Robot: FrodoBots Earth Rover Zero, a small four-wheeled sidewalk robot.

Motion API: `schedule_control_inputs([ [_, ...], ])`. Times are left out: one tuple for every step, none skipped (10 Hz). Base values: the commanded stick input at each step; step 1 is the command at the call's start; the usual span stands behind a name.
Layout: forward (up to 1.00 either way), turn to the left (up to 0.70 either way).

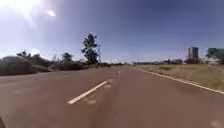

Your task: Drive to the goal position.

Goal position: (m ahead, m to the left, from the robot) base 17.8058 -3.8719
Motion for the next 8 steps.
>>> schedule_control_inputs([
  [1.0,-0.33],
  [1.0,-0.13],
  [1.0,-0.07],
  [1.0,-0.27],
  [1.0,-0.37],
  [1.0,-0.37],
  [1.0,-0.36],
  [1.0,-0.34],
])
